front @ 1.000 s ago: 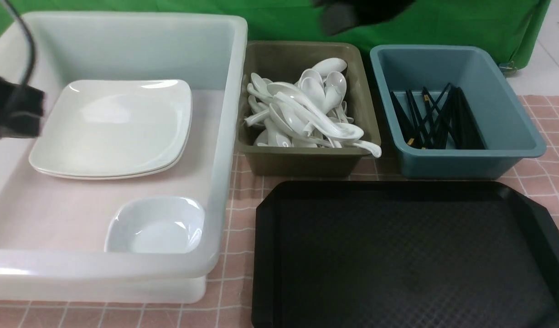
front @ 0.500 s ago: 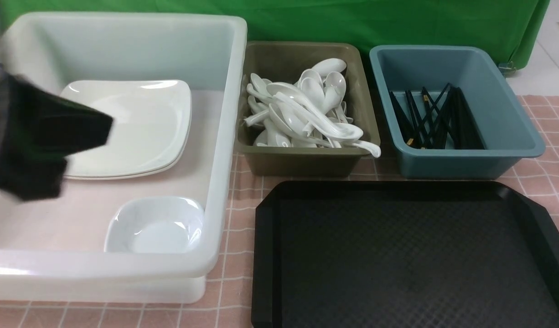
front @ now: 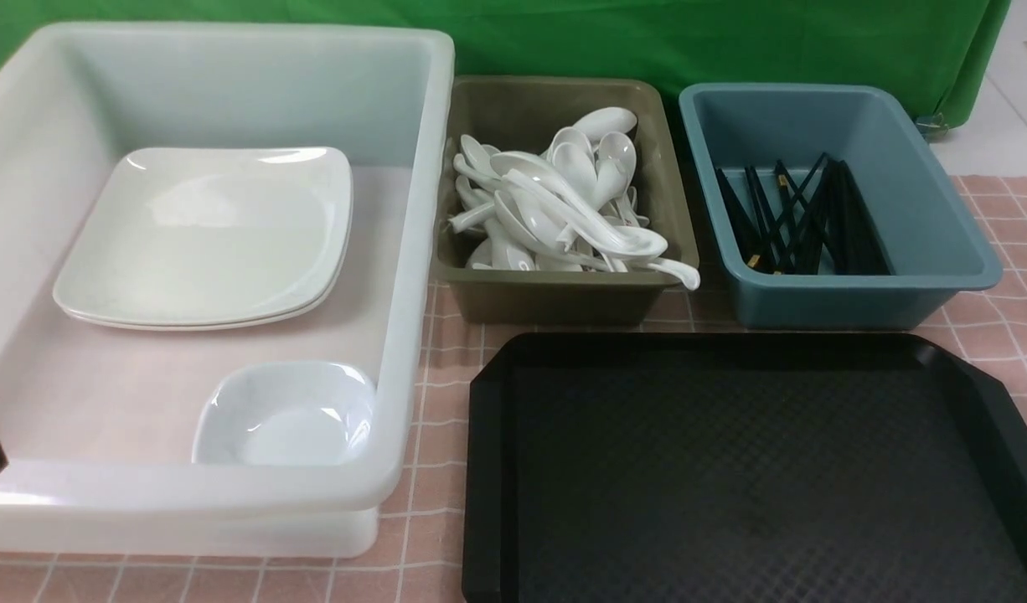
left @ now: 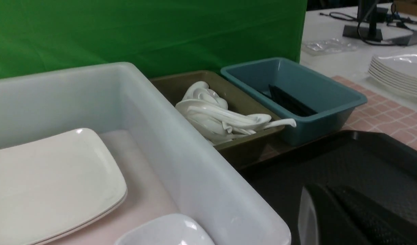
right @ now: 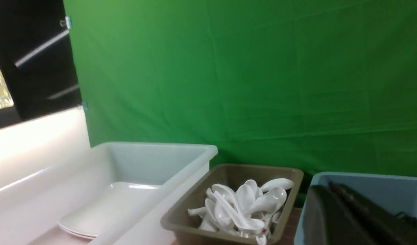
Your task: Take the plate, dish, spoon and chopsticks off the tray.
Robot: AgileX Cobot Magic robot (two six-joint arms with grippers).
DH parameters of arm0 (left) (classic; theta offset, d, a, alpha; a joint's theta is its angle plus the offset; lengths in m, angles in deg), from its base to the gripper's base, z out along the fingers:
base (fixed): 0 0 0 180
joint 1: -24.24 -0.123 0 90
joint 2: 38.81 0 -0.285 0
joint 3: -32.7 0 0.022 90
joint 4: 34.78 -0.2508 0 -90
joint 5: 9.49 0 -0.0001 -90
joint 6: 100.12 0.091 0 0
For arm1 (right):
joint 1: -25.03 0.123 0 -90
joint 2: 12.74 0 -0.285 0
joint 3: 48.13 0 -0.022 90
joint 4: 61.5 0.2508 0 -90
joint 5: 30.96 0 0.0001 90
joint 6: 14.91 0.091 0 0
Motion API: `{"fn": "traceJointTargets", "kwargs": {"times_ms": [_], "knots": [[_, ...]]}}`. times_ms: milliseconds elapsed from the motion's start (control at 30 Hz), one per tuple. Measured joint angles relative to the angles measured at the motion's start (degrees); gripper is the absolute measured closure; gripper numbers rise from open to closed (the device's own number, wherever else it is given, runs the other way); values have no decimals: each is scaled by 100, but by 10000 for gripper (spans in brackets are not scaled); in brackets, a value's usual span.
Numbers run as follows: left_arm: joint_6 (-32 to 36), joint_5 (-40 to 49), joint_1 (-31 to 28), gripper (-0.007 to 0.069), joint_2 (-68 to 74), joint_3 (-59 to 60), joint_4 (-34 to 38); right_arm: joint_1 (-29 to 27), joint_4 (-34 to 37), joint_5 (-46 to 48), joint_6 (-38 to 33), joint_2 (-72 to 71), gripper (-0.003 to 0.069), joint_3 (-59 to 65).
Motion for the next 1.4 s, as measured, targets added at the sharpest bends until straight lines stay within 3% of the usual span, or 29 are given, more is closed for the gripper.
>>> {"fn": "traceJointTargets", "kwargs": {"times_ms": [167,367,967,1100,1267,1400], "knots": [[-155,-616,0,624,-147,387,482,0,0,-157,11,-199,552,258],[-129,-680,0,624,-147,445,534,0,0,-182,11,-199,475,269],[68,-802,-32,621,-203,539,-206,0,0,-197,18,-199,424,269],[75,-1232,-373,621,-484,982,-290,0,0,-197,18,-199,421,269],[80,-1935,-1421,620,-1015,2329,-523,0,0,-197,12,-199,421,269],[80,-2017,-1714,620,-1039,3032,-888,0,0,-197,12,-199,419,272]]}}
